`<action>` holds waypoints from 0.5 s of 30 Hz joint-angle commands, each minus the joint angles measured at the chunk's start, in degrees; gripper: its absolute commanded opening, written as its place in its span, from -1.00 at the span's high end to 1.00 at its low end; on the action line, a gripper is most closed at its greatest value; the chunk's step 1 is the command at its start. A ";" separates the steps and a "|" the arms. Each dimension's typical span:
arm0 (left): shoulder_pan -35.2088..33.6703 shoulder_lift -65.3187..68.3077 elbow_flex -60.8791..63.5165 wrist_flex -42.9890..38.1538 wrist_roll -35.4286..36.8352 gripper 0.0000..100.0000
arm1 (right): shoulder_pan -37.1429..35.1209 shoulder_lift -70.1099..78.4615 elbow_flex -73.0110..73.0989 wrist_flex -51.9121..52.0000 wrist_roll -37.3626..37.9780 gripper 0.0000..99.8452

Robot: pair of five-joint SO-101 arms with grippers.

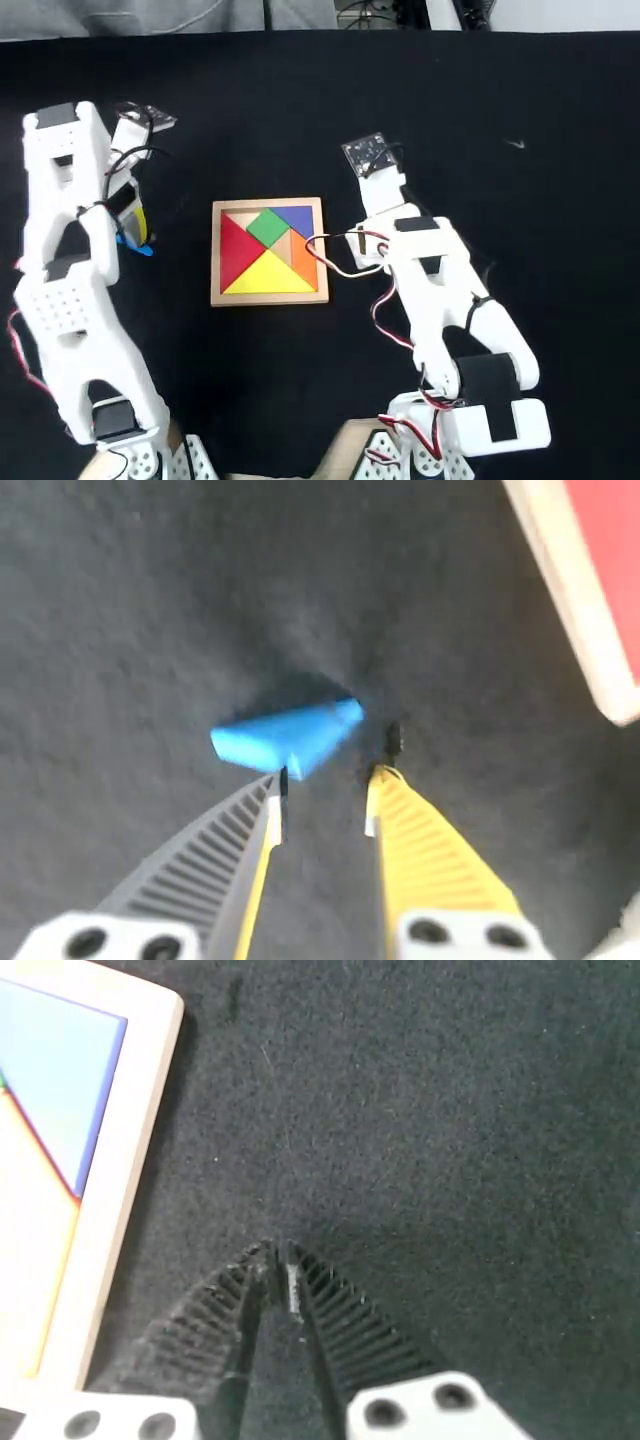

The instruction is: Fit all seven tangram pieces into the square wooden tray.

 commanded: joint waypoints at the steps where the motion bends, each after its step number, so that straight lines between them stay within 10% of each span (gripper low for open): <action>1: -0.66 -13.36 7.52 0.44 10.46 0.66 | 0.35 -0.22 -2.07 -0.88 -0.18 0.98; 9: -0.13 -21.71 27.03 -13.45 24.97 0.52 | -0.44 -0.22 -1.89 -0.70 -0.18 0.98; 15: 0.22 -21.63 35.91 -24.44 64.00 0.51 | -0.44 -0.22 -1.98 -0.70 -0.18 0.98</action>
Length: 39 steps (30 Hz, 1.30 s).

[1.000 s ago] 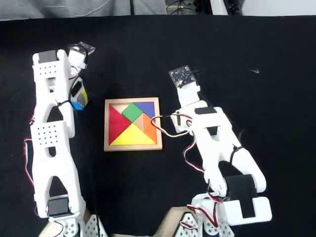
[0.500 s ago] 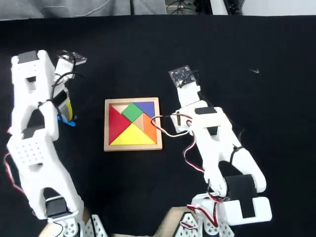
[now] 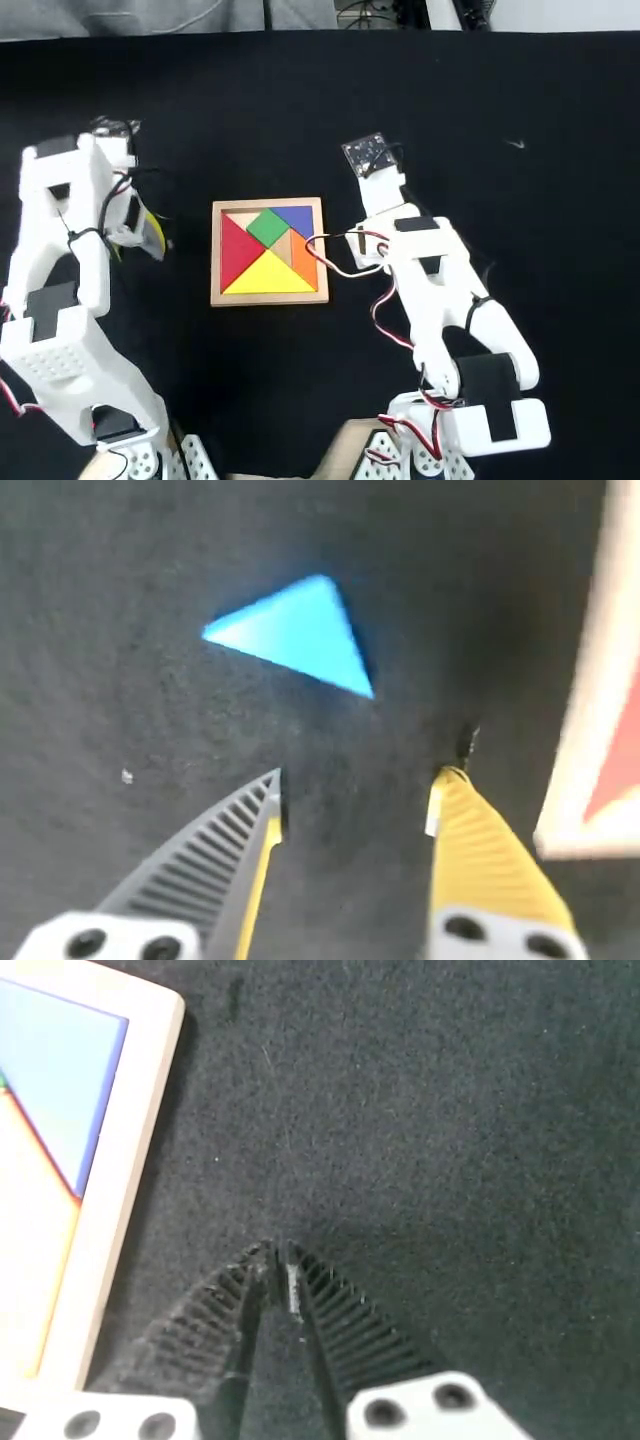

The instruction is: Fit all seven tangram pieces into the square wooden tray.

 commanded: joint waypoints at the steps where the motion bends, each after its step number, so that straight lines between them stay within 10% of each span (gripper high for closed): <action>1: 1.19 -3.25 3.65 -6.15 33.67 0.51 | -0.44 -0.22 -1.98 -0.70 -0.18 0.98; 13: 1.45 -3.16 5.41 -17.85 59.43 0.42 | -0.44 -0.22 -1.98 -0.70 -0.18 0.98; 39: -1.89 -3.16 13.05 -28.40 59.78 0.75 | -0.44 -0.22 -1.98 -0.70 -0.18 0.98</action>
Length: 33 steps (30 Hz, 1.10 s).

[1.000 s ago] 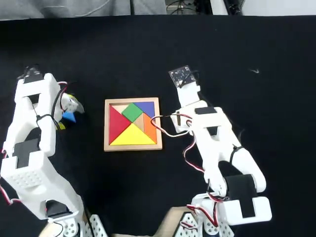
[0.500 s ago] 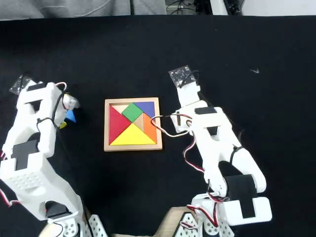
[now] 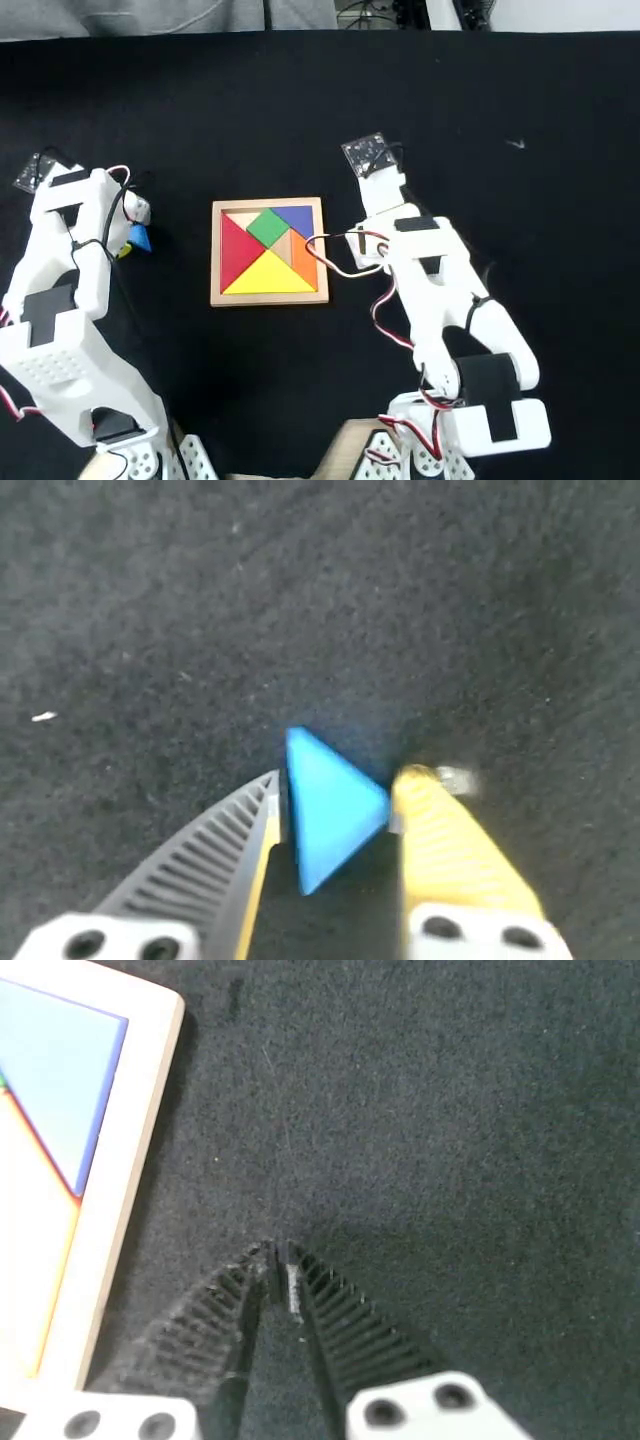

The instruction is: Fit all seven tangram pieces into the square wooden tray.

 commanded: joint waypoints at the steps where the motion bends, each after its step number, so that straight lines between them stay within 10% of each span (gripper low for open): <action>1: -0.75 -2.55 -0.31 -1.05 0.18 0.74 | -0.44 -0.22 -1.98 -0.70 -0.18 0.98; 8: -0.57 -3.16 -0.66 -1.05 -0.79 0.66 | -0.44 -0.22 -1.98 -0.70 -0.18 0.98; 15: 5.41 -2.90 -3.65 1.23 -27.34 0.66 | -0.44 -0.22 -1.98 -0.70 -0.18 0.98; 33: 13.58 -2.81 -19.38 15.21 -57.49 0.66 | -0.44 -0.22 -1.98 -0.70 -0.18 0.98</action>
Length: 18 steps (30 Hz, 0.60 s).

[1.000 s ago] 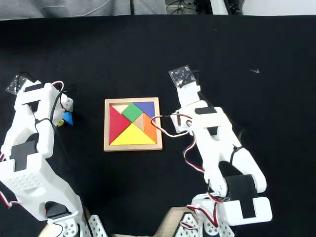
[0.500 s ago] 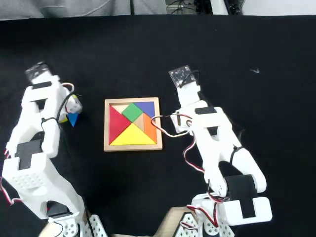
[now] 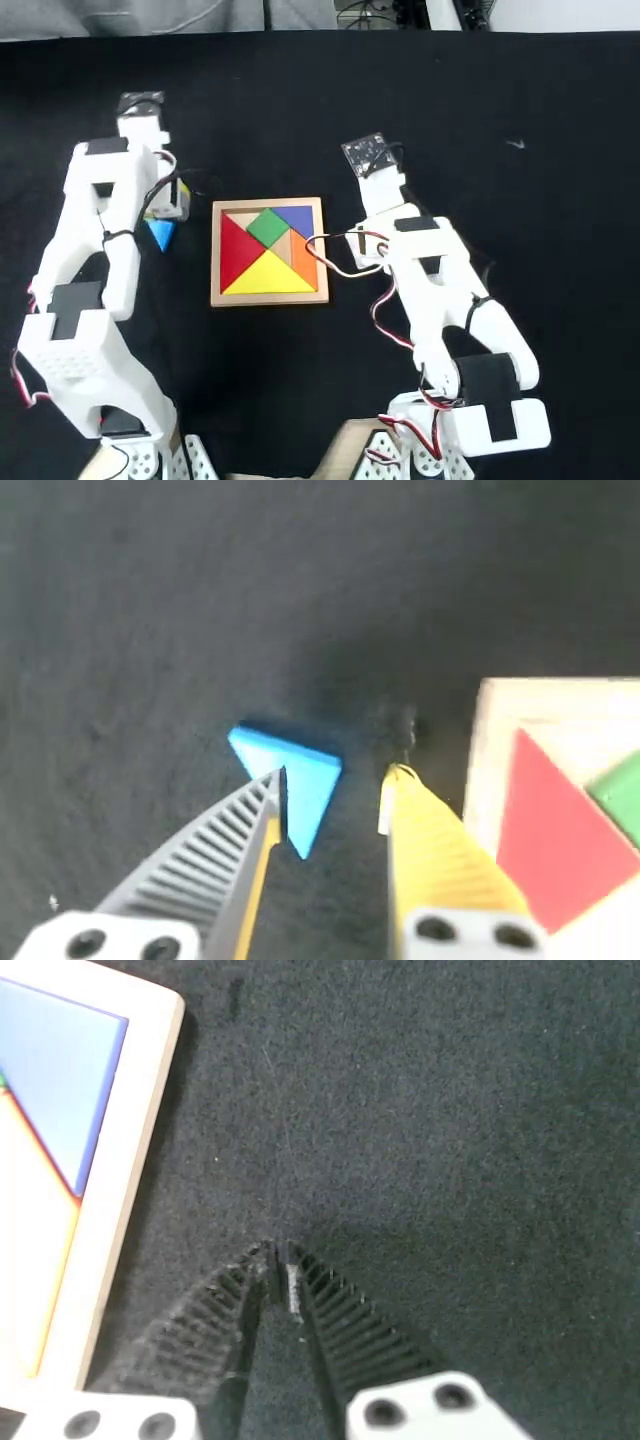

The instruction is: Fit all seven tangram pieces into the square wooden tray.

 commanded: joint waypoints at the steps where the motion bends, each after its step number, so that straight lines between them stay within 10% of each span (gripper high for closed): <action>1: 3.38 -2.55 -7.96 5.19 -7.30 0.66 | -0.44 -0.22 -1.98 -0.70 -0.18 0.98; 18: -2.95 -2.46 1.89 -1.23 21.54 0.51 | -0.53 -0.22 -1.89 -0.70 -0.18 0.98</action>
